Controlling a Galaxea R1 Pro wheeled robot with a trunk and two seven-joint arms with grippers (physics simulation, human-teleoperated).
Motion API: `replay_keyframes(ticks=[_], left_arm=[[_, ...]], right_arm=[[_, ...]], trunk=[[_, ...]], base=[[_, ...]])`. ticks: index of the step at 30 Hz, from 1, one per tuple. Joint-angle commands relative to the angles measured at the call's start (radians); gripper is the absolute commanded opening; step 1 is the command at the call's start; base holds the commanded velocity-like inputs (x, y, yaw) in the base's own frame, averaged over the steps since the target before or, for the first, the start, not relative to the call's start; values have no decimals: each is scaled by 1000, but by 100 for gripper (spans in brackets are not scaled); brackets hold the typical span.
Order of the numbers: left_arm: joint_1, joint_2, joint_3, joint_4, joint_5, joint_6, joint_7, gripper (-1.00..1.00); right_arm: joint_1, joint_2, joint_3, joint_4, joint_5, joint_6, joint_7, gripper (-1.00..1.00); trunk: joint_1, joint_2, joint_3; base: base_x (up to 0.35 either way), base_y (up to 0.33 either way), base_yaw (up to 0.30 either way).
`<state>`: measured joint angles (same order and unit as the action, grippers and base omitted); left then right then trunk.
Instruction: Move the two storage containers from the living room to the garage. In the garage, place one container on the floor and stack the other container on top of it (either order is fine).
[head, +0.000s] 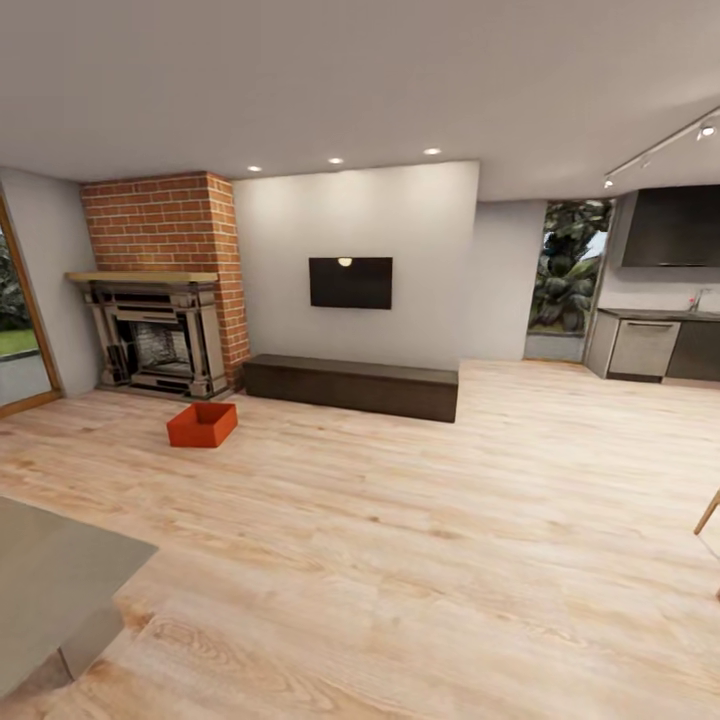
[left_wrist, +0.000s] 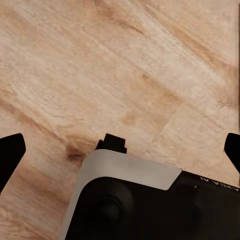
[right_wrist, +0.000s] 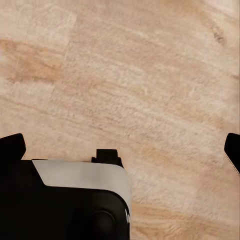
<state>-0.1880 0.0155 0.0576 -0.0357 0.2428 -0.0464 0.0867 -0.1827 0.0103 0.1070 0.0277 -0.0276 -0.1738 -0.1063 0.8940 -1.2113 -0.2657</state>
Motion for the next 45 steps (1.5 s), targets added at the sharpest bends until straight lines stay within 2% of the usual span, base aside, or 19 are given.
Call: replay_keyframes(ticks=[1,7,16,28,41,45], left_arm=[[-1,0,5,1,1,-3,1,100],[-1,0,4,1,0,-3,1,100],[-1,0,2,1,0,-3,1,100],[-1,0,1,0,0,-3,1,100],[-1,0,1,0,1,-4,1,100],[-1,0,1,0,1,-4,1,100]], right_arm=[[-1,1,8,3,-3,-4,-4,100],[-1,0,-2,3,-13,-2,6,100],[-1,2,7,3,3,-4,9,100],[-1,2,9,3,2,-4,8,100],[-1,13,3,3,1,-4,-5,100],[-1,12,1,3,-5,-3,0,100]], trunk=[[1,-1,-1],[1,-1,-1],[1,-1,-1],[1,-1,-1],[1,-1,-1],[1,-1,-1]], base=[[330,0,0],[330,0,0],[330,0,0],[330,0,0],[330,0,0],[330,0,165]])
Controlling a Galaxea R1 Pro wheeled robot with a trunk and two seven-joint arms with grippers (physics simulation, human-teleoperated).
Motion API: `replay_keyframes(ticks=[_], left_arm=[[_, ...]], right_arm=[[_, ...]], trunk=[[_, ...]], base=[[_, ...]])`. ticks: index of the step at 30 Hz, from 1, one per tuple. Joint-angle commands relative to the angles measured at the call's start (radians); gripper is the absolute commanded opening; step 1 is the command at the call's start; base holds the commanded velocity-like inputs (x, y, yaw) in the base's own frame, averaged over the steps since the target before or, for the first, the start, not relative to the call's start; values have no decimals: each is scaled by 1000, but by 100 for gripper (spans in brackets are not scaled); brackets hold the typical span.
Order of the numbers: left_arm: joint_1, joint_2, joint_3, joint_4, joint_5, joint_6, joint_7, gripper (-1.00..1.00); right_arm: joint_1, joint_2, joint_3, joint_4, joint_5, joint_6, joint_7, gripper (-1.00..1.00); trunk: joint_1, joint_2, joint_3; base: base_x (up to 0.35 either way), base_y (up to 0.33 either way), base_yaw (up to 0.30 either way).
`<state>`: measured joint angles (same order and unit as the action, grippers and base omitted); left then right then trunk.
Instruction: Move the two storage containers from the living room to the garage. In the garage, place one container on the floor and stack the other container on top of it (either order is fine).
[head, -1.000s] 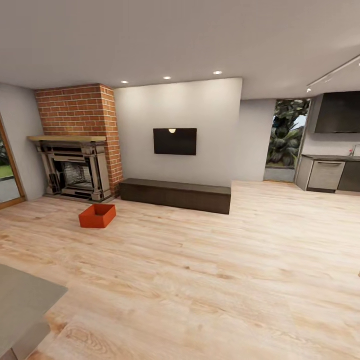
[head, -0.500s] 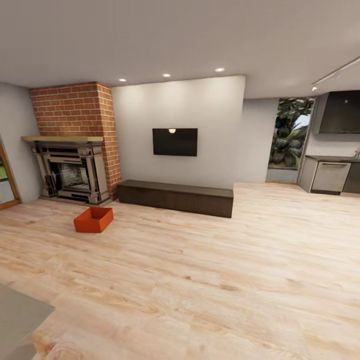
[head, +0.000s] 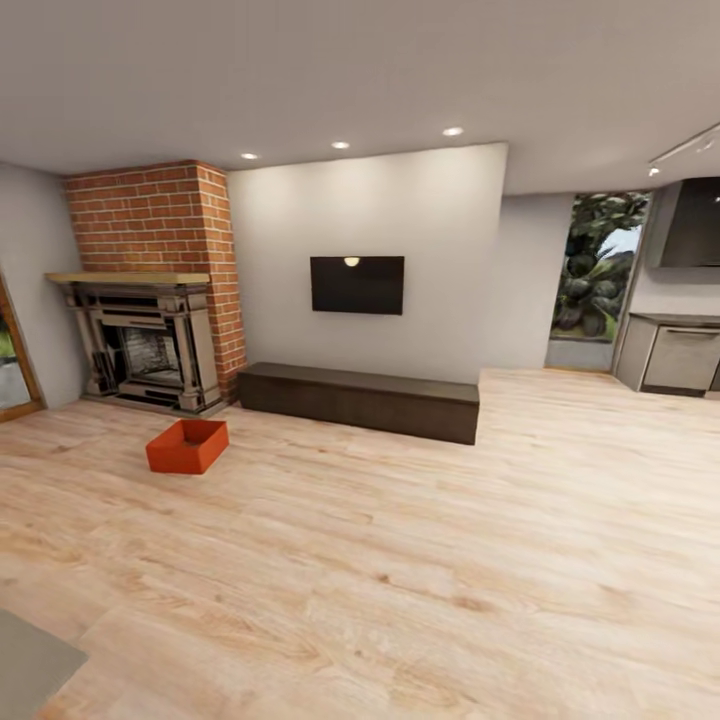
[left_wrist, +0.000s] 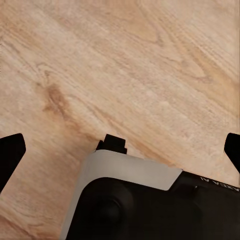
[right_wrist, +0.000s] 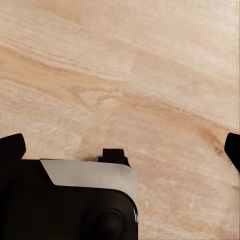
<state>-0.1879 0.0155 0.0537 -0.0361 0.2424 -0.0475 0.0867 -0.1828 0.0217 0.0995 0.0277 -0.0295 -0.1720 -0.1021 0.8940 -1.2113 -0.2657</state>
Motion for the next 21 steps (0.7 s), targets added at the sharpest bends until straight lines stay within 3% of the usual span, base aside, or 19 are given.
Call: replay_keyframes(ticks=[1,21], left_arm=[[-1,0,5,1,1,-3,1,100],[-1,1,8,1,1,-5,1,100]], right_arm=[[-1,-1,7,3,-6,-5,-3,100],[-1,-6,3,3,-12,-5,-8,100]], trunk=[[1,-1,-1],[1,-1,0]], base=[[330,0,232],[330,0,276]])
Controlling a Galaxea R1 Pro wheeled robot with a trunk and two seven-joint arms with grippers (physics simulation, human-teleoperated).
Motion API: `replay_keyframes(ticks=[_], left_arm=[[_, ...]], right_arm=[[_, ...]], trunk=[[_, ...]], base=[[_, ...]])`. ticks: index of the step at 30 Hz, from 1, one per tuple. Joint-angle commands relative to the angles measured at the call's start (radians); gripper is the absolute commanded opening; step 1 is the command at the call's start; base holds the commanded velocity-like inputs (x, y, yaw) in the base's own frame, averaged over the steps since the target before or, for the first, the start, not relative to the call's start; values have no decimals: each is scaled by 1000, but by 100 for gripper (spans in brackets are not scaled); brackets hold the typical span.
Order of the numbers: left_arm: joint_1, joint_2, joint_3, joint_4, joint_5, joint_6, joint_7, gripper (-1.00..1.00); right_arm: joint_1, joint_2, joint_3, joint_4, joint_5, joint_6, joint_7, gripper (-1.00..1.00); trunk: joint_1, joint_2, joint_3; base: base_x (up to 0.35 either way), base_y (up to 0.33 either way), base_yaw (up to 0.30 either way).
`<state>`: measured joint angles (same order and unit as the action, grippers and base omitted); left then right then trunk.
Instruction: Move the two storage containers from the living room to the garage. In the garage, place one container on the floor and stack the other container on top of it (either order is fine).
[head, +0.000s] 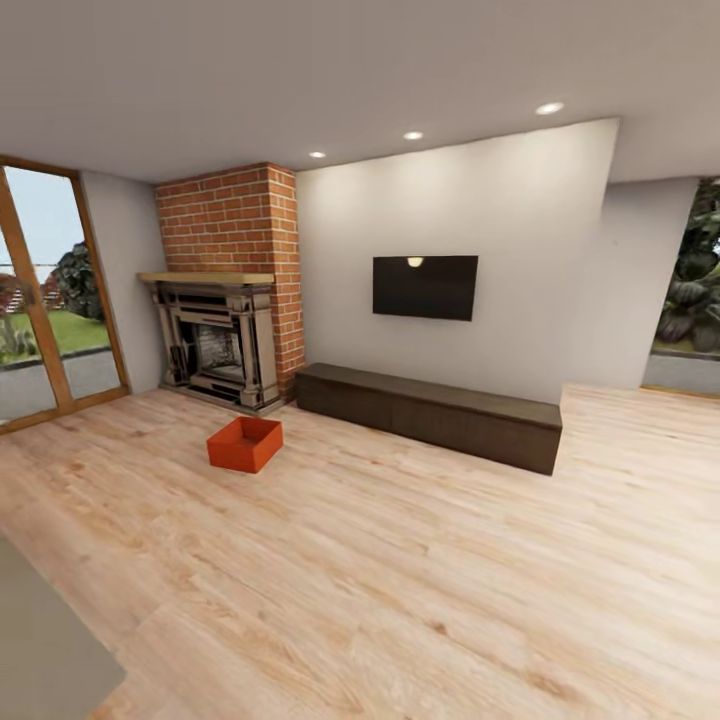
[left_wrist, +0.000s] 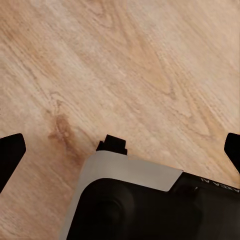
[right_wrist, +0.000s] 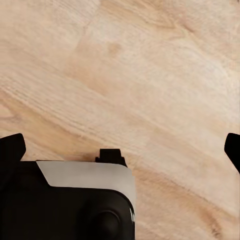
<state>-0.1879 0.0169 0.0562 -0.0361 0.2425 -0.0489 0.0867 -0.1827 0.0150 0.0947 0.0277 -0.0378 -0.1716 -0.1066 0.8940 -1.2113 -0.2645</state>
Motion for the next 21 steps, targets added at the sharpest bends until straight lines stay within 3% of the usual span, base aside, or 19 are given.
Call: replay_keyframes(ticks=[1,7,21], left_arm=[[-1,0,5,1,1,-3,1,100],[-1,0,5,1,2,-4,1,100],[-1,0,5,1,3,-5,1,100]], right_arm=[[-1,0,8,3,-4,-5,-4,100],[-1,-1,8,3,-4,-5,-3,100],[-1,-6,19,3,11,-7,2,100]], trunk=[[1,-1,-1],[1,-1,0],[1,-1,1]], base=[[330,0,280],[330,0,198],[330,0,11]])
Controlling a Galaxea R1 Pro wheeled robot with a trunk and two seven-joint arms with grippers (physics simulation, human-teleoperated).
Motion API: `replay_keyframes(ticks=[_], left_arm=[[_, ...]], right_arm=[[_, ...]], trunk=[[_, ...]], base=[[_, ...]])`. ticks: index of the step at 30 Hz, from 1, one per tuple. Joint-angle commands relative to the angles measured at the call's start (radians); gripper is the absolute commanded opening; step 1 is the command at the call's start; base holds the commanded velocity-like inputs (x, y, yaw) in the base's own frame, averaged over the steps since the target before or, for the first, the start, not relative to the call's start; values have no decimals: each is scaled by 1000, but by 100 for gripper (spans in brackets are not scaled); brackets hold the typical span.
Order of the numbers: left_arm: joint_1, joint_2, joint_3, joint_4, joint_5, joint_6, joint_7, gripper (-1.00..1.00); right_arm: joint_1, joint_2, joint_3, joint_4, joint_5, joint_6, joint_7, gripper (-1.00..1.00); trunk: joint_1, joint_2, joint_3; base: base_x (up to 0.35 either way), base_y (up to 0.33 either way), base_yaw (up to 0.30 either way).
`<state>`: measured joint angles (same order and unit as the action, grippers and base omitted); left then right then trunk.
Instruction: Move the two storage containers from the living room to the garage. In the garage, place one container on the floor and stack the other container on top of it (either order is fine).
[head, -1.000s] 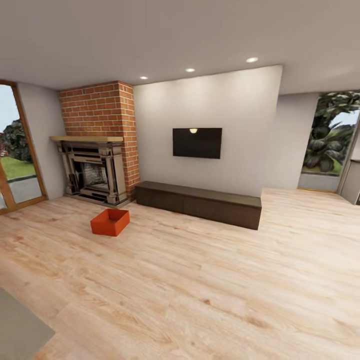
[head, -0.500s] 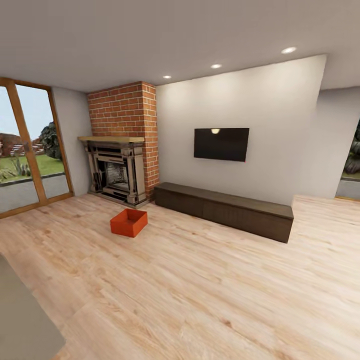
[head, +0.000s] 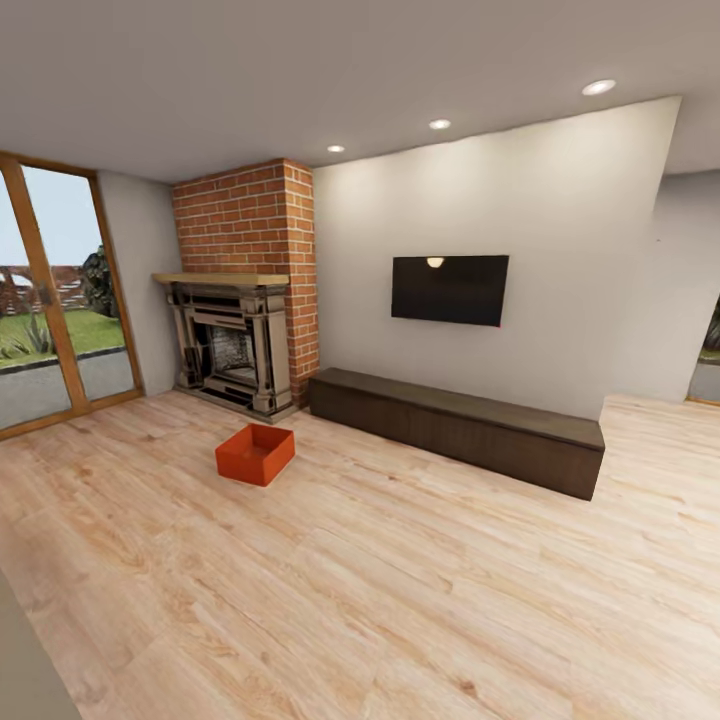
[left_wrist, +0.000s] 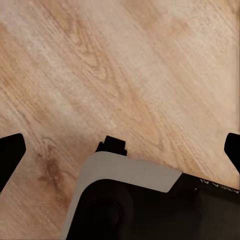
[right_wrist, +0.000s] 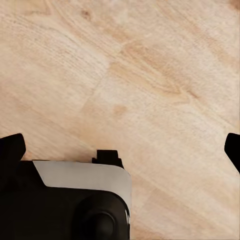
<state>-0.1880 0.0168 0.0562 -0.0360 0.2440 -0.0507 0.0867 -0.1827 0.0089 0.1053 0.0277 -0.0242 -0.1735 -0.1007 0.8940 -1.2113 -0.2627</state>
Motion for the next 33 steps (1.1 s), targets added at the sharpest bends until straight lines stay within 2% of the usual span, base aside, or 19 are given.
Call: replay_keyframes(ticks=[1,16,33], left_arm=[[-1,0,5,1,1,-3,1,100],[-1,0,5,1,1,-3,1,100],[-1,0,5,1,1,-3,1,100]], right_arm=[[-1,1,8,3,-3,-5,-4,100],[-1,5,9,3,-7,-5,-11,100],[-1,0,0,3,-12,-5,-11,100]], trunk=[[1,-1,-1],[1,-1,-1],[1,-1,-1]], base=[[330,0,0],[330,0,3],[330,0,252]])
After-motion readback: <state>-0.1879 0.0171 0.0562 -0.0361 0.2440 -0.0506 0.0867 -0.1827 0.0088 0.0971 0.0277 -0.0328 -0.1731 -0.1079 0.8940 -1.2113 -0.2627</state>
